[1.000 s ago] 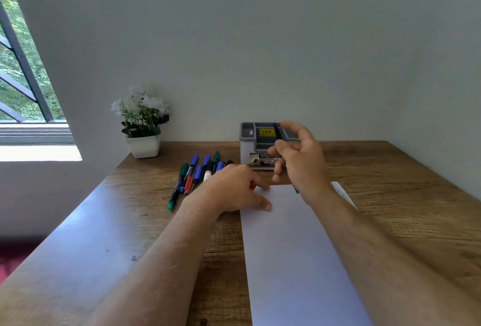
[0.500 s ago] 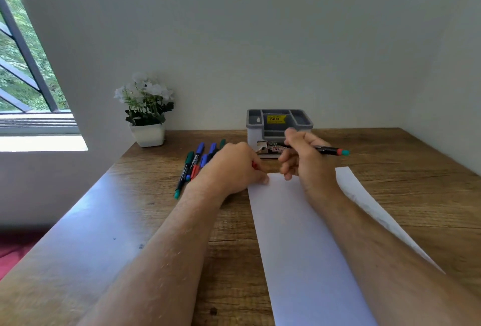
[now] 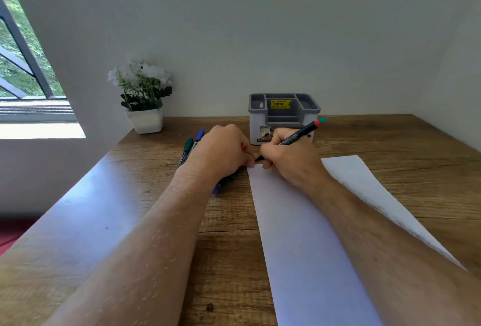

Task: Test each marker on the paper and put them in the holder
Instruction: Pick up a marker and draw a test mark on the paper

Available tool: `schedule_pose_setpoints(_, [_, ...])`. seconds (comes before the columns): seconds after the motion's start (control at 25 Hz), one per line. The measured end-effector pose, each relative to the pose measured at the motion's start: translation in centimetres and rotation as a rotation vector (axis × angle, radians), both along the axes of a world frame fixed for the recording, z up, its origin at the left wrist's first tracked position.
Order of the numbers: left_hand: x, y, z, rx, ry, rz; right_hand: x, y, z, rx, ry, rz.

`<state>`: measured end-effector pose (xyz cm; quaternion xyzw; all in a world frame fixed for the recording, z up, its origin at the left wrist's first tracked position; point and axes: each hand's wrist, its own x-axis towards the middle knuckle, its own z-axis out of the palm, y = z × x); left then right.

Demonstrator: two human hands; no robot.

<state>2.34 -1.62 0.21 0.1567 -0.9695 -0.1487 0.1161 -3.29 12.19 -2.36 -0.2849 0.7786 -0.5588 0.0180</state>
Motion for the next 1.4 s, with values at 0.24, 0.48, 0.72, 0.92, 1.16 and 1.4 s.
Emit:
schedule_pose_setpoints(0.24, [0.03, 0.18, 0.27, -0.012, -0.006, 0.017, -0.58, -0.74, -0.39, 0.09, 0.081, -0.017])
schedule_pose_setpoints(0.48, [-0.14, 0.35, 0.22, -0.025, -0.035, 0.033, -0.6, -1.01, -0.43, 0.168, 0.151, -0.011])
schedule_pose_setpoints(0.72, [-0.33, 0.5, 0.36, -0.041, -0.038, 0.033, -0.36, -0.97, -0.4, 0.19, 0.162, -0.003])
schedule_pose_setpoints(0.92, [-0.6, 0.72, 0.54, -0.06, -0.07, 0.042, -0.37, -0.98, -0.27, 0.173, 0.152, 0.015])
schedule_pose_setpoints(1.16, [-0.77, 0.56, 0.42, -0.044, -0.067, 0.057, -0.59, -1.13, -0.44, 0.186, 0.17, -0.008])
schedule_pose_setpoints(1.4, [-0.67, 0.68, 0.54, -0.048, -0.068, 0.063, -0.76, -1.12, -0.49, 0.153, 0.155, -0.004])
